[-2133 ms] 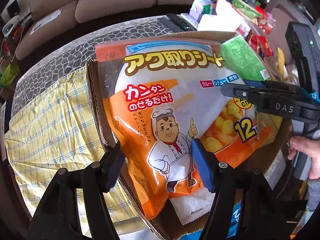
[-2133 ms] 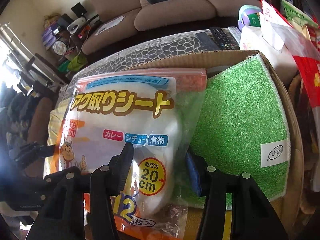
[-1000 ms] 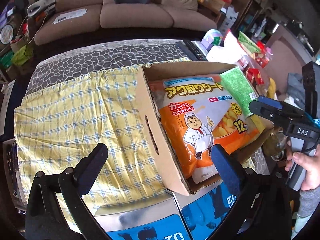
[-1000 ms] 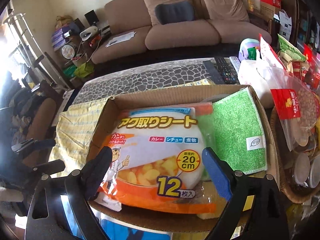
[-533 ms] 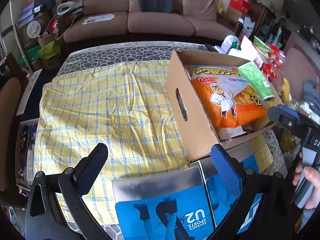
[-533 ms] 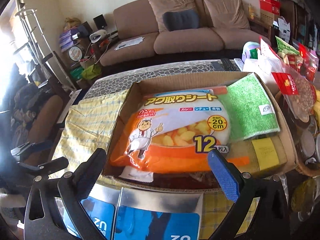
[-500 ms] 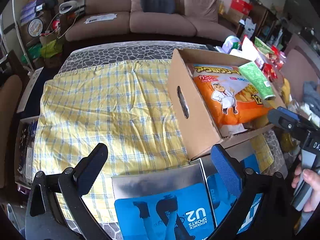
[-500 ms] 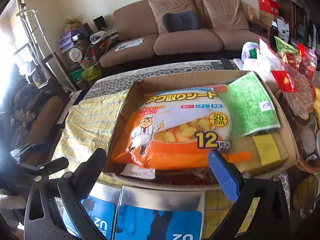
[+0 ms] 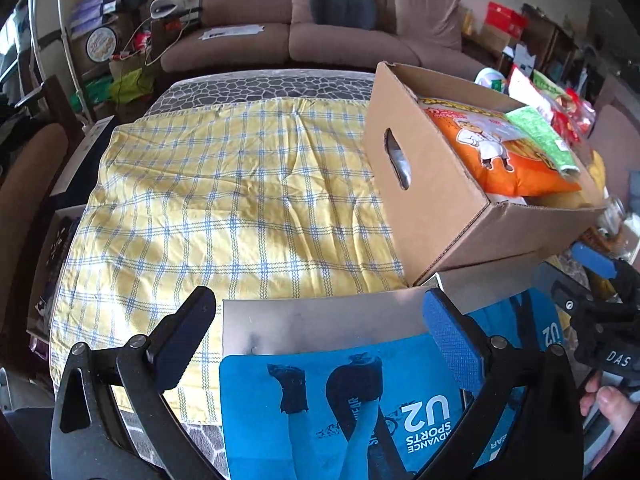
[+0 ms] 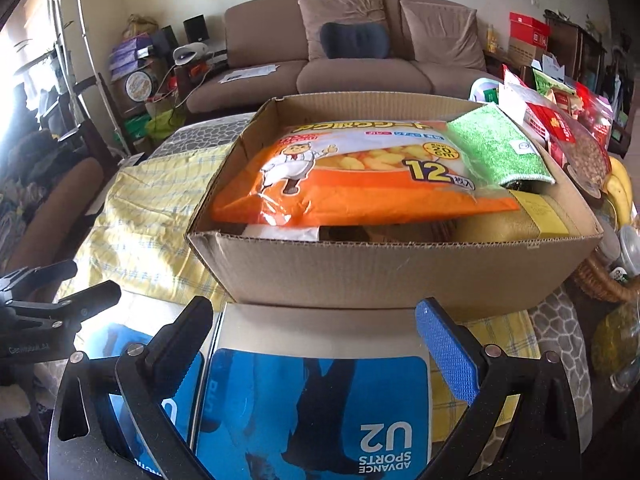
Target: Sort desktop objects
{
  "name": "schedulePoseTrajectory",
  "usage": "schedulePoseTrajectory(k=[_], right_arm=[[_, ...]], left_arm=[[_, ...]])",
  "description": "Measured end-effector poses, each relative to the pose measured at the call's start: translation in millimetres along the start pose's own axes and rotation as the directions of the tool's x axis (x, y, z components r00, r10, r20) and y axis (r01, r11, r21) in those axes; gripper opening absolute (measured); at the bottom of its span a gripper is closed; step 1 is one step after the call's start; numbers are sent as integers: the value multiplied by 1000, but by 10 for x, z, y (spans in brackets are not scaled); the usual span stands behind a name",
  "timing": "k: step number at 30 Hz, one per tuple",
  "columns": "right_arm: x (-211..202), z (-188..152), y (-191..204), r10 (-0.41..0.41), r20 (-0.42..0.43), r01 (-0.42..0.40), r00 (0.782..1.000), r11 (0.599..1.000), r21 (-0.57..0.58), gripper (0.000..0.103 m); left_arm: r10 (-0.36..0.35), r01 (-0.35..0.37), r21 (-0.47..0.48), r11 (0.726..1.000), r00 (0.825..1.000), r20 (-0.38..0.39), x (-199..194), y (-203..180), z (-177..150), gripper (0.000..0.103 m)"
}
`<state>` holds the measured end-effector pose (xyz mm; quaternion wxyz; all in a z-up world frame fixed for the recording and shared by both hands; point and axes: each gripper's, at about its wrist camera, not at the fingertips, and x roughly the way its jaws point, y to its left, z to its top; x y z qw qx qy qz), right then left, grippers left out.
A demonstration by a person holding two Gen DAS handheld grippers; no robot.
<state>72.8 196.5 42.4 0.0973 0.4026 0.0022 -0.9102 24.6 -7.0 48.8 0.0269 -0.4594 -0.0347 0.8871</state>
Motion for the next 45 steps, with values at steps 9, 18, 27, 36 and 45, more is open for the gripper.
schedulePoseTrajectory(k=[9,18,27,36,45], right_arm=[[314,-152,132,-1,-37,0,999,1000,-22,103],[531,-249,27,-20,-59,21,998,1000,13,103],[632,-209,59,-88,-84,86,993,996,-29,103],[648,-215,63,-89,-87,87,992,996,-23,103],[646,-199,79,-92,-90,90,992,996,-22,103]], left_arm=[[51,-52,-52,997,998,-22,247,-9,-131,103],[83,-83,-29,996,996,-23,449,-79,-236,103],[101,-101,-7,995,995,6,487,-133,-265,103],[105,-105,-13,994,994,7,499,-130,-260,103],[104,-104,-15,994,995,5,510,-128,-259,103]])
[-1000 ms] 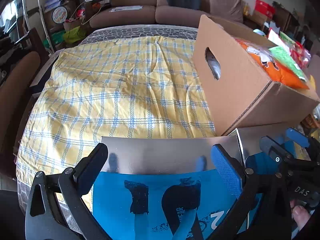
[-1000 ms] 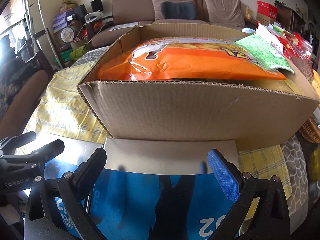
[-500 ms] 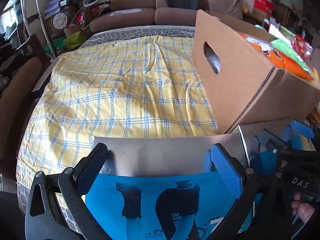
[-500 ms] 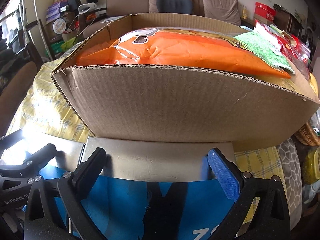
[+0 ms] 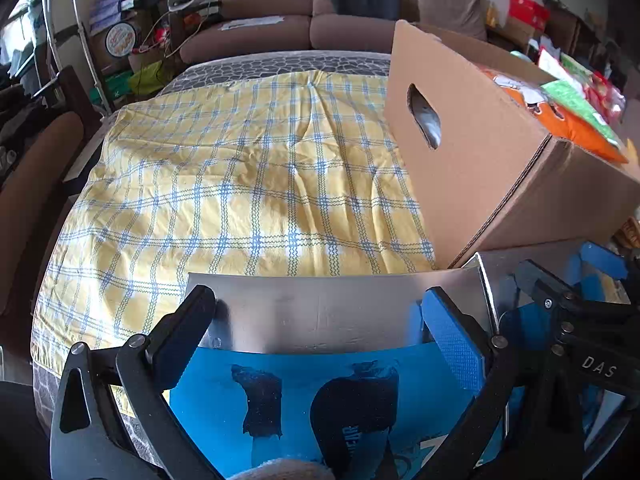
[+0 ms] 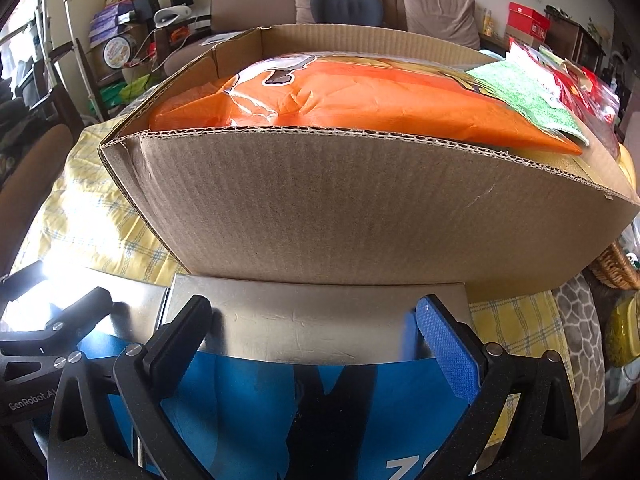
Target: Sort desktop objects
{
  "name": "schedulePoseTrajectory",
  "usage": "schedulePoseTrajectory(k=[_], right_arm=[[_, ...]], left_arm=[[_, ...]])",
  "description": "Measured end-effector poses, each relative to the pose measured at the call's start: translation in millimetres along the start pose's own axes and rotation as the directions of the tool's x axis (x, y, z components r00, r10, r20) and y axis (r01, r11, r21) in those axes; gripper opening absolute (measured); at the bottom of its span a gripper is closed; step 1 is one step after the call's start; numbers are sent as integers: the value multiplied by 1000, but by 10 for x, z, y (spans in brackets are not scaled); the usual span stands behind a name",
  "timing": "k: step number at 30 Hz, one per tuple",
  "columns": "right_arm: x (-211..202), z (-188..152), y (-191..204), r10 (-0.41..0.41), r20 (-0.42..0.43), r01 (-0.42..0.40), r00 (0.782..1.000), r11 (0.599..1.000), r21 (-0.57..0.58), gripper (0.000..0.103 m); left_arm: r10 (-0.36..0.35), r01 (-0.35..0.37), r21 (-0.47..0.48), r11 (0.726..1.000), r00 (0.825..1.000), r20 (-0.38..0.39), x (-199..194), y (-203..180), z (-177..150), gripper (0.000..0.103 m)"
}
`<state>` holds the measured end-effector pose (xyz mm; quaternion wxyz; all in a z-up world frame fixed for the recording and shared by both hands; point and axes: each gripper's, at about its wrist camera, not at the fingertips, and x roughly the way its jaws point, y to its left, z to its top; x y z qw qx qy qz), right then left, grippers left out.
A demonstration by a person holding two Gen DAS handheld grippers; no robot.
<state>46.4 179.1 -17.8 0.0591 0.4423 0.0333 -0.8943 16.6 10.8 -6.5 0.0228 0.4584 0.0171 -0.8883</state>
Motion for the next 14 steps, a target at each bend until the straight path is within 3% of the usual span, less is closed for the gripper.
schedulePoseTrajectory(k=[14], right_arm=[[0,3,-1,1,0,-1,1000,1000,1,103]], left_arm=[[1,-1,0,1000,1000,2,-5,-22,4,103]])
